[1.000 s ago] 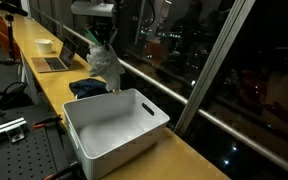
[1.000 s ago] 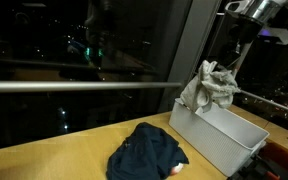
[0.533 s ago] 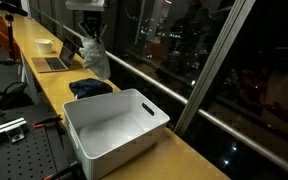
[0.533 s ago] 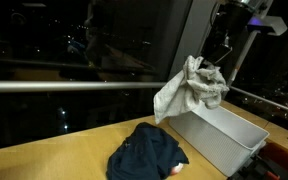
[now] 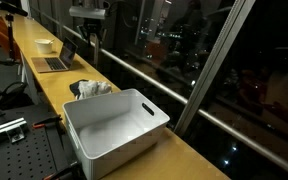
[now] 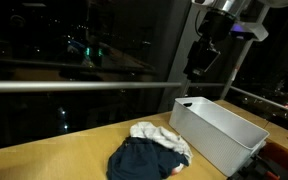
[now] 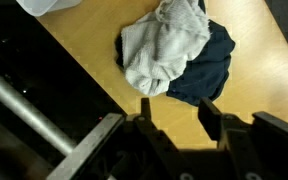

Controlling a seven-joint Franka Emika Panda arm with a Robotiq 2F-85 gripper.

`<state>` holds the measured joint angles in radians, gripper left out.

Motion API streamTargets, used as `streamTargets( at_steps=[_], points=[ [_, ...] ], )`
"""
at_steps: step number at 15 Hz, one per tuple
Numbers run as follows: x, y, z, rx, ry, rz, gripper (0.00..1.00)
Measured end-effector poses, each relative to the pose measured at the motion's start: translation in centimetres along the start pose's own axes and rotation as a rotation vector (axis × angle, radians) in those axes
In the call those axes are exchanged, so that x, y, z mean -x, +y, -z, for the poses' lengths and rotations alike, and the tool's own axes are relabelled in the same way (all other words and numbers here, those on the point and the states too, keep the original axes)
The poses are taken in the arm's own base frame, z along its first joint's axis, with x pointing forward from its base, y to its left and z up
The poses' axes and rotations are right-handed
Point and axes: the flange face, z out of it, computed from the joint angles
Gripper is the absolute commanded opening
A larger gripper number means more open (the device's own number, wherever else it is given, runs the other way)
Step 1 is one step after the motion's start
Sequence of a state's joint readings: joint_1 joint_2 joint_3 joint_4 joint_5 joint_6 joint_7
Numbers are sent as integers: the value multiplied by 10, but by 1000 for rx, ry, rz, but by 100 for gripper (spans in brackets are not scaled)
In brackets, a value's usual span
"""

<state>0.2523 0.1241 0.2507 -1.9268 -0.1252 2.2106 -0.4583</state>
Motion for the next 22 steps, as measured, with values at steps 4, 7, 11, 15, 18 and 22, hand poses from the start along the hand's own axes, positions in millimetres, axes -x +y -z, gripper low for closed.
streamTargets(
  at_steps=[4,7,11,15,18,22],
  points=[
    [-6,4,-16,-31,-28,-3,100],
    [-6,10,-34,-65,-42,-10,100],
    [7,28,-77,-142,-73,-38,100],
    [20,40,-130,-193,-111,-25,100],
    [18,38,-164,-213,-122,56,100],
    [10,37,-197,-235,-135,155,100]
  ],
)
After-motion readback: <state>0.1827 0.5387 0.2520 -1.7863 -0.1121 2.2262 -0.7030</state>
